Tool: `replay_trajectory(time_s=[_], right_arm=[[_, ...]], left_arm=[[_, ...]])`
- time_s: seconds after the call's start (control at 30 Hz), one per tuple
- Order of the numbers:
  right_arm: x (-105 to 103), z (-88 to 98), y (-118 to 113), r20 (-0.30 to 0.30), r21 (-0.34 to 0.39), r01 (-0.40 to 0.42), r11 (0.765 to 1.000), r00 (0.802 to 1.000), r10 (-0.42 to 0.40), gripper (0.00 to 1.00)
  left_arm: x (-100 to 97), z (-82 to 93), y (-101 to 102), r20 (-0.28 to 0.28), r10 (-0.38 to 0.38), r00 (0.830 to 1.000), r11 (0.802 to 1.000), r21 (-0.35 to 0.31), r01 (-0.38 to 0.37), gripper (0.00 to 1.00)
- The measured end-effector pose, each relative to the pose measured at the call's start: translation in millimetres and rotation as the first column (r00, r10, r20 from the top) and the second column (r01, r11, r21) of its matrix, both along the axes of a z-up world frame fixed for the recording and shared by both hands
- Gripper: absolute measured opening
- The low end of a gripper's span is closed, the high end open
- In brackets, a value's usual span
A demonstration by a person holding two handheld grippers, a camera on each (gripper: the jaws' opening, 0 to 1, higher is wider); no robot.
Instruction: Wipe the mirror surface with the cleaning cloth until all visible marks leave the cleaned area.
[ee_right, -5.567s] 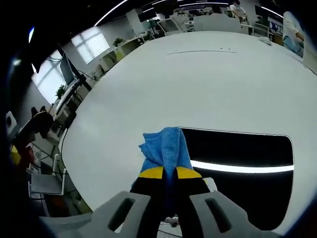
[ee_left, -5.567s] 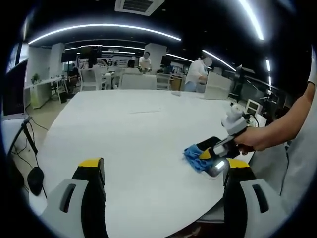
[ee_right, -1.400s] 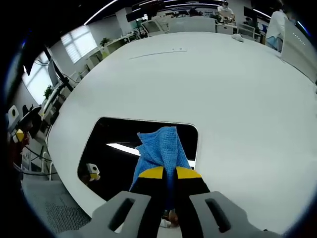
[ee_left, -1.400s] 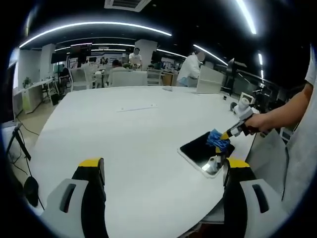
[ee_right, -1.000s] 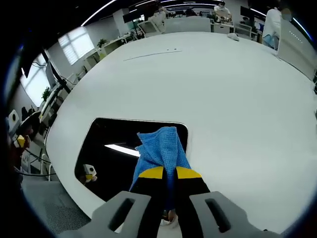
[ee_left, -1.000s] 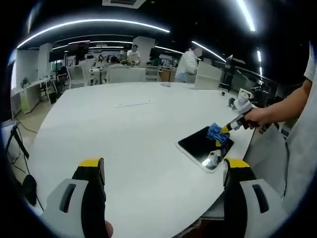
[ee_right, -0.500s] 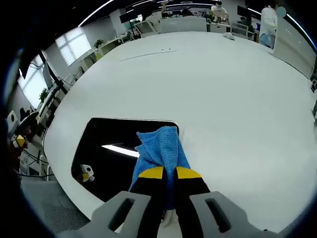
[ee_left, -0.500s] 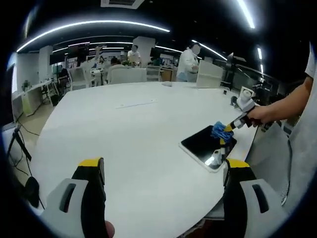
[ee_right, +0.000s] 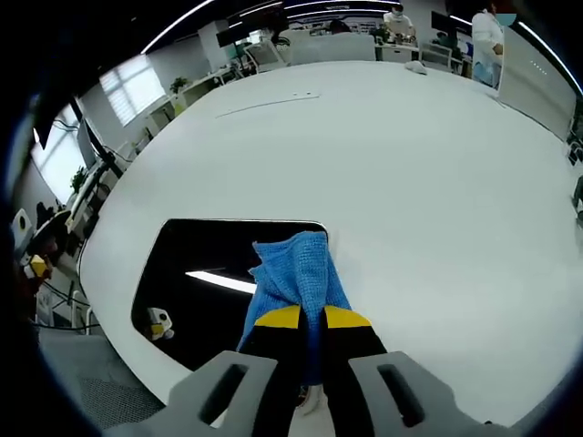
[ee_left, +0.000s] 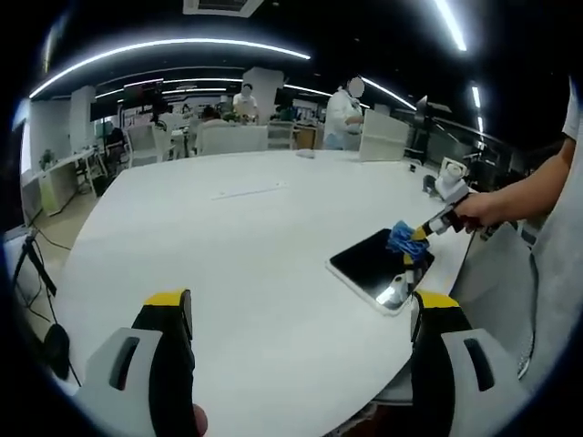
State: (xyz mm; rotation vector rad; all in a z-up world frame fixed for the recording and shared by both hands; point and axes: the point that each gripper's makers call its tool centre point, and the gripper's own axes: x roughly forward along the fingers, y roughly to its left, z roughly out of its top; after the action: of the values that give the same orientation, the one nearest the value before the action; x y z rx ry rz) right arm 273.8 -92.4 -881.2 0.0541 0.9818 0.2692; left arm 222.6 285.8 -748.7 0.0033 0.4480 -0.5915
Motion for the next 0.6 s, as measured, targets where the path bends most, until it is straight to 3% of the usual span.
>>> replay_trajectory(time_s=[0.6], right_arm=[[-22,1.0,1,-0.013,0.009,0.027,1.000,1.000,-0.027,0.02]], left_arm=[[4.2,-2.5,2,0.002,0.001,1.000,1.000,0.000,-0.001,0.99]])
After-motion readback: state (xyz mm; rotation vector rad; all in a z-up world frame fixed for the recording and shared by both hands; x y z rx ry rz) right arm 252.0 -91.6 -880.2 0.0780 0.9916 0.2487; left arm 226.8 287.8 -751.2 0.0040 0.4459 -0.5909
